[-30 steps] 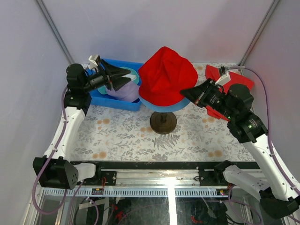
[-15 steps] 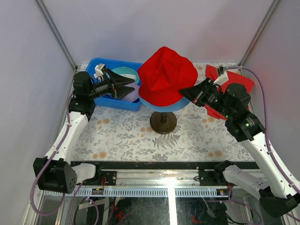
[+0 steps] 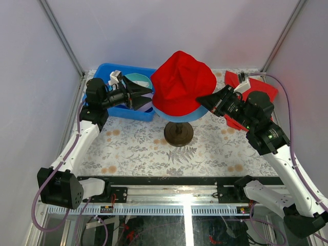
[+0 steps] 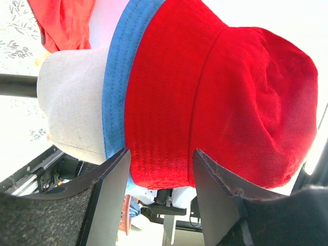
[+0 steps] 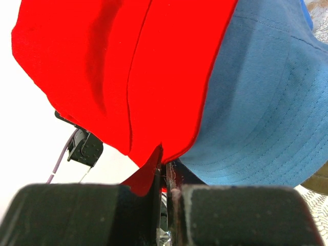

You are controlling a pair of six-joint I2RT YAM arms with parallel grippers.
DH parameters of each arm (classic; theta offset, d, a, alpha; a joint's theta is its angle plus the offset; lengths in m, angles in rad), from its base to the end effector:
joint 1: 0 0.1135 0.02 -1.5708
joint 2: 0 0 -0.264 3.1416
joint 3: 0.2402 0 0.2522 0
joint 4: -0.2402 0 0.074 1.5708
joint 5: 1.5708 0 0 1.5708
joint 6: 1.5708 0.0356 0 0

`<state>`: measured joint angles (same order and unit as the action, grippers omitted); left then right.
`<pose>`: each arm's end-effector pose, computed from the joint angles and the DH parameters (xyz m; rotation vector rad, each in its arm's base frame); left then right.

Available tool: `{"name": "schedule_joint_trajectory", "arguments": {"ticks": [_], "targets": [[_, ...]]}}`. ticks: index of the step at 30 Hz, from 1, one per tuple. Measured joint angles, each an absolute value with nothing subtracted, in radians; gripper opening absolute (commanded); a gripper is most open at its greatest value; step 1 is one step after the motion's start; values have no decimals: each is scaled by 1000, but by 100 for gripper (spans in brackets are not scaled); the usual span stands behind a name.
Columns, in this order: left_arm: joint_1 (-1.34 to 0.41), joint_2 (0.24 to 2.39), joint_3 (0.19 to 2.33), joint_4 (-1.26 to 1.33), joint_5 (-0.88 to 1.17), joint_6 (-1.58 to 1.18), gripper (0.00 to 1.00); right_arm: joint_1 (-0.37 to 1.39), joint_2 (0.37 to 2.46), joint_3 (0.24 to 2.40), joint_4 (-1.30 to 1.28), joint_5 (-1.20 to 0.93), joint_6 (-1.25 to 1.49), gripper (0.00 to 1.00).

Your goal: Stack the hats

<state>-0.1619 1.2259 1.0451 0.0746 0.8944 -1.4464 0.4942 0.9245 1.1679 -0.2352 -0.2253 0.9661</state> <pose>0.2701 -0.0723 0.3667 -0.4790 1.9994 -1.8507 0.1661 0.0985 0.4424 0.2104 1.7108 1.2960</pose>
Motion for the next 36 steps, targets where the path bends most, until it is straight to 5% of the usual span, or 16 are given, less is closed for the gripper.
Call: {"name": "schedule_joint_trajectory", "arguments": {"ticks": [17, 31, 36], "targets": [[-184, 1219, 1023, 74, 882, -1439, 55, 490, 925, 1168, -235, -226, 969, 0], [-208, 1208, 895, 326, 857, -1588, 57, 488, 925, 1166, -234, -225, 977, 0], [-215, 1208, 879, 388, 840, -1630, 50, 485, 925, 1159, -227, -224, 980, 0]]}}
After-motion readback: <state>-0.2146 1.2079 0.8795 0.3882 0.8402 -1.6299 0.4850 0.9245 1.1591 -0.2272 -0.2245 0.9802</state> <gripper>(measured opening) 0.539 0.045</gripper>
